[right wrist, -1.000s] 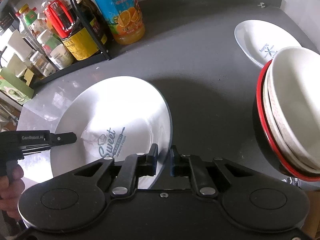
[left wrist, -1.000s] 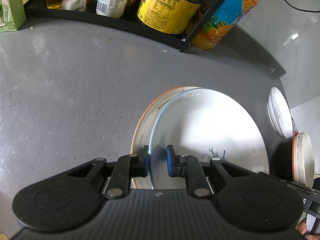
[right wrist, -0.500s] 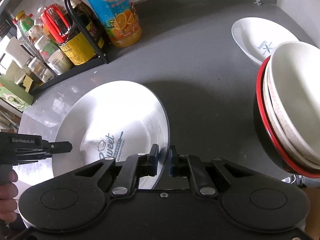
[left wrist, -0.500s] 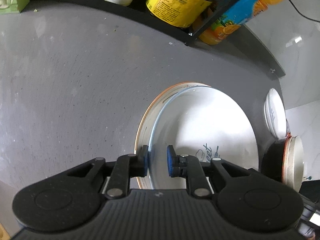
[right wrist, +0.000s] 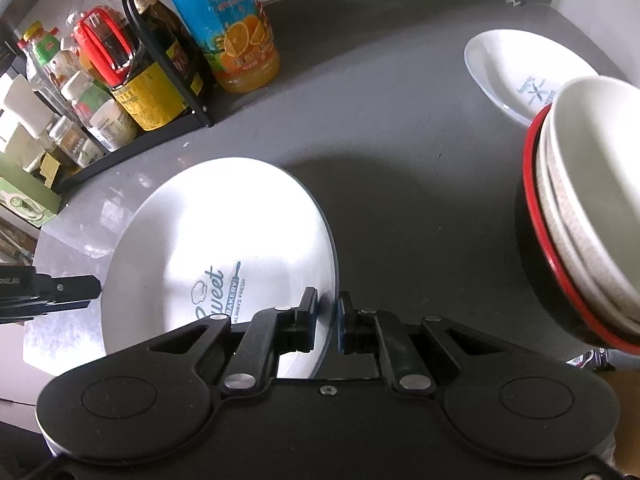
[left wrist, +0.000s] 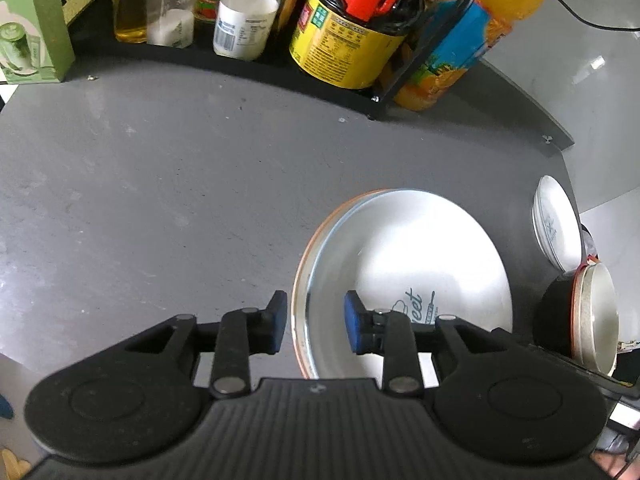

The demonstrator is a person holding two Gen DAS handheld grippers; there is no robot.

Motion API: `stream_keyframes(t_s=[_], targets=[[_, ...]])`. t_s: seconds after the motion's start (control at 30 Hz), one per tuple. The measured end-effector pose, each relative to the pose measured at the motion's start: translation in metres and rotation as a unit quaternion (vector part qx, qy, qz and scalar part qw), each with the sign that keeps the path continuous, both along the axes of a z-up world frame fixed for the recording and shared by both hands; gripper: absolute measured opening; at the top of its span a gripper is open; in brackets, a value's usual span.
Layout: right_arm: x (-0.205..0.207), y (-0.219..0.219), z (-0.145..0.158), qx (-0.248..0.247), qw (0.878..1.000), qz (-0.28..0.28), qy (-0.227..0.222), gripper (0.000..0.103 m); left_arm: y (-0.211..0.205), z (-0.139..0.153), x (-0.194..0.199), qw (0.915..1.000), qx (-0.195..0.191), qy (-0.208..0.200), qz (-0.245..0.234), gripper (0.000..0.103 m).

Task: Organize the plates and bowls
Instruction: 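Lower the 'Sweet' plate onto the gold-rimmed plate with both grippers, then open both grippers and release the 'Sweet' plate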

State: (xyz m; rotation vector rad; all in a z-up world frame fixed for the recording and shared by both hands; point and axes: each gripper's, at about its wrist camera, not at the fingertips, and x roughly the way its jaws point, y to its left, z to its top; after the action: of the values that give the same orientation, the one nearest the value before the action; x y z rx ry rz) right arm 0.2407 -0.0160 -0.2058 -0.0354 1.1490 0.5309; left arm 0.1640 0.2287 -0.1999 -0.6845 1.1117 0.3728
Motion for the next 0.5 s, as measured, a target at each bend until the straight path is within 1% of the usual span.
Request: stream_keyframes(t_s=[0.13,0.23,0.33,0.37,0.4,0.43,0.47,0.5], targets=[[0.0,0.004,-0.001,-0.005,1.0,0.002,-0.008,0.011,0.001,-0.002,-0.004,0.9999,0.005,0.006,0.006,0.029],[0.003,0.005,-0.001,-0.004,1.0,-0.001,-0.005,0.012,0.002,-0.002,-0.006,0.9999,0.005,0.006,0.007,0.029],[0.004,0.002,0.004,0.003,1.0,-0.007,-0.003,0.02,-0.001,0.003,-0.004,0.9999,0.012,0.001,0.004,0.029],[0.004,0.001,0.007,0.011,1.0,-0.007,-0.002,0.029,-0.003,0.005,-0.002,0.9999,0.017,-0.003,0.002,0.029],[0.005,-0.002,0.011,0.018,1.0,-0.009,-0.002,0.034,-0.004,0.008,0.0,0.9997,0.023,-0.006,-0.001,0.033],[0.006,-0.004,0.015,0.021,1.0,-0.011,-0.004,0.034,-0.006,0.01,0.001,0.9995,0.03,-0.01,-0.003,0.042],[0.007,-0.006,0.02,0.023,1.0,-0.012,-0.006,0.035,-0.008,0.013,0.004,0.9992,0.038,-0.015,-0.004,0.046],[0.008,-0.008,0.024,0.025,1.0,-0.013,-0.008,0.035,-0.009,0.016,0.005,0.9988,0.044,-0.02,-0.004,0.054]])
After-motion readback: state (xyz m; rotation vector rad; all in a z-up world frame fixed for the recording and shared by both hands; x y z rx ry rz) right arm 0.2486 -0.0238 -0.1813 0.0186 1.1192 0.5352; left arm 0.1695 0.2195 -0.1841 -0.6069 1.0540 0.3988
